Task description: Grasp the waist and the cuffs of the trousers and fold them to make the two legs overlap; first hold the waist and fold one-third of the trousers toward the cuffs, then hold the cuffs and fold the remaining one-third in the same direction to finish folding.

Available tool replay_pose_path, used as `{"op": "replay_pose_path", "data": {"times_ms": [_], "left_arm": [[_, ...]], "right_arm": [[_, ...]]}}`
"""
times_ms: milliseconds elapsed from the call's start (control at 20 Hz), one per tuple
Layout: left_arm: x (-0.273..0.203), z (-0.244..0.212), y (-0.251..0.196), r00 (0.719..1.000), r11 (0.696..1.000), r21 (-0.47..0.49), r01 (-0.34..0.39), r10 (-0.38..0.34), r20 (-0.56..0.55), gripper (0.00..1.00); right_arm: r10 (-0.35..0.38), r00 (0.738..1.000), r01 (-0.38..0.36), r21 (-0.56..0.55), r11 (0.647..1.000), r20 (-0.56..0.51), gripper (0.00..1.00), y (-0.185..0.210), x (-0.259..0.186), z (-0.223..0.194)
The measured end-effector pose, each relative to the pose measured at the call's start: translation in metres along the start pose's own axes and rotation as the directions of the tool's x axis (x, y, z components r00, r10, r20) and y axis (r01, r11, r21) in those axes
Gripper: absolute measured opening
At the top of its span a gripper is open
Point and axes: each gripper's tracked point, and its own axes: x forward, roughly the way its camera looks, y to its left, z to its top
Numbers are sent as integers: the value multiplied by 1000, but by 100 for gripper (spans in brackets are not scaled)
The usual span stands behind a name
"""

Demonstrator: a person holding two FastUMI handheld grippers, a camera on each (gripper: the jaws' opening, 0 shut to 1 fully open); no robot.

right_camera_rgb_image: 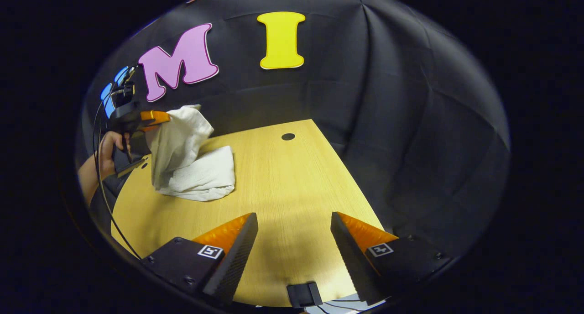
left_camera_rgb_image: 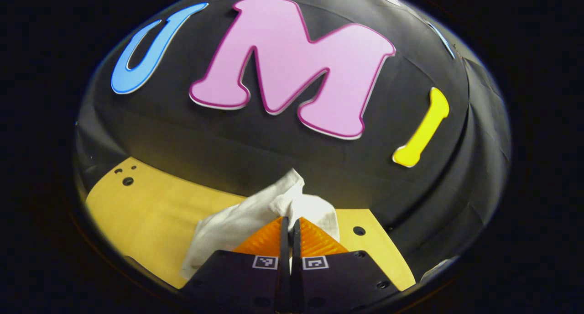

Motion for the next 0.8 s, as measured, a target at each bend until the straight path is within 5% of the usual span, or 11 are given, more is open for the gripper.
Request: {"op": "replay_pose_path", "data": {"times_ms": [150,500,550,650,700,800], "left_arm": [[7,-43,-19,998,1000,20,-20,21,-59,5],[0,-87,-44,992,983,182,-12,34,-121,27],[-7,-89,-53,993,983,184,20,1,-114,49],[-18,-83,-56,995,981,189,47,-28,-98,61],[-27,-80,-55,995,981,186,54,-38,-91,81],[-48,-73,-44,997,982,181,44,-32,-70,94]], "right_arm": [[30,1000,-30,-27,999,-7,99,-8,8,-1],[109,994,-111,-73,991,-27,99,6,19,-7],[119,993,-121,-80,989,-27,99,10,19,-9],[138,990,-139,-85,987,-21,99,20,19,-4],[144,989,-145,-84,986,-16,99,24,19,-2],[150,989,-149,-79,986,-3,99,32,19,2]]}}
